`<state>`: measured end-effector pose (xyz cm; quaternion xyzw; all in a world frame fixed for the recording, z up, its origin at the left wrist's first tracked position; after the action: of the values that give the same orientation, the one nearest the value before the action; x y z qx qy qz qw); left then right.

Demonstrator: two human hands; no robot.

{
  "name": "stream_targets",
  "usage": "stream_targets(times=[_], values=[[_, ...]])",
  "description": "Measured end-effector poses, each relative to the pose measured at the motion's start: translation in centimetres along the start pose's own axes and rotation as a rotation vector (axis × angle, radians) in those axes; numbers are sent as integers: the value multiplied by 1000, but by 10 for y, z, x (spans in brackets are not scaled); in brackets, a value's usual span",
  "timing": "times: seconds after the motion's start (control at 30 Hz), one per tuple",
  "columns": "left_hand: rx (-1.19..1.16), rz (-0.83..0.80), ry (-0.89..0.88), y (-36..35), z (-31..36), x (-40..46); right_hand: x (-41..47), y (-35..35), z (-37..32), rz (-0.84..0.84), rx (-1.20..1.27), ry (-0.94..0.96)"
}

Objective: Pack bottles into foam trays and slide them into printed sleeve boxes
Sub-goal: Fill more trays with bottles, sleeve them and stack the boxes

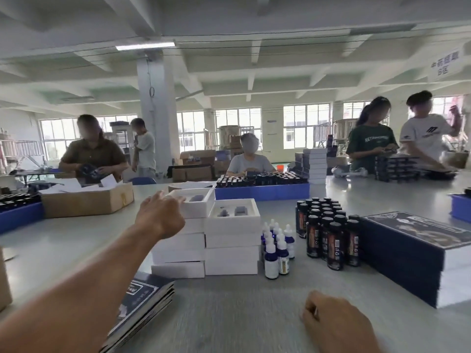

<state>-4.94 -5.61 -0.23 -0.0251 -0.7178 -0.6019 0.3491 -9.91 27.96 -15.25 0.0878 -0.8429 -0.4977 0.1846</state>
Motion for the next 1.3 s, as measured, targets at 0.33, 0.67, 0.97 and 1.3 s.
stream_targets(times=[0.33, 0.67, 0.97, 1.3], values=[[-208, 341, -288, 36, 50, -95, -2, 3, 8, 54, -12, 80], [-447, 44, -721, -4, 122, -234, 5, -2, 20, 85, 72, 40], [-860, 53, -83, -40, 79, -207, 31, 6, 25, 97, 315, -55], [-816, -57, -111, -56, 82, -198, 122, -20, 19, 122, 350, -117]])
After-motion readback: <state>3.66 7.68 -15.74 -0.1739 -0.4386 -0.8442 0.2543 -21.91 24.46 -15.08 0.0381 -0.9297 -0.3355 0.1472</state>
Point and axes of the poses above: each hand's wrist, its own x-axis towards the middle knuckle, its own y-axis out of the back of the hand, z = x × y, the point moved 3 cm from there along x, towards the middle knuckle, and after that the axes turned 3 degrees about x, right-handed, at the moved point
